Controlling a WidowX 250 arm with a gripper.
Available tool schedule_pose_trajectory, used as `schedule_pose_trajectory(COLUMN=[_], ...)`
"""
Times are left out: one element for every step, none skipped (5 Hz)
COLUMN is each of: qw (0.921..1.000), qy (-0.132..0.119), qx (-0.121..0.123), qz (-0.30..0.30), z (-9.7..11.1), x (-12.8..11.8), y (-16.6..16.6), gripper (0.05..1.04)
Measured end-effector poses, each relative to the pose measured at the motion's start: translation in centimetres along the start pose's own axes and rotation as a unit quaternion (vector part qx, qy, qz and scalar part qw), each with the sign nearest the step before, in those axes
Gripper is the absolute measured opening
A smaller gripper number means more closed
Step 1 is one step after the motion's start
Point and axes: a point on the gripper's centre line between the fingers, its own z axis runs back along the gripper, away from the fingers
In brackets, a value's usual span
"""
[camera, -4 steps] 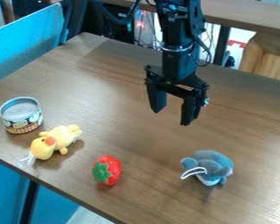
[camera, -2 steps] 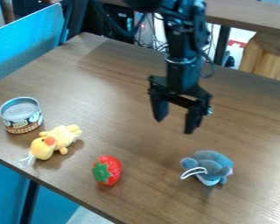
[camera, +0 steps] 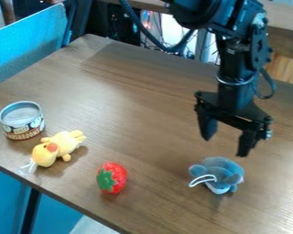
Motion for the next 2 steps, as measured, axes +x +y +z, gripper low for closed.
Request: schedule_pose_trajectory(qw=[0.9994, 0.9942], qy=[0.022, 0.072], qx=[0.024, 0.075], qz=[0.007, 0.028], z=[-1.3, -2.8], x=[-0.5, -1.1], y=[-1.2, -1.5], gripper=[1.005, 1.004])
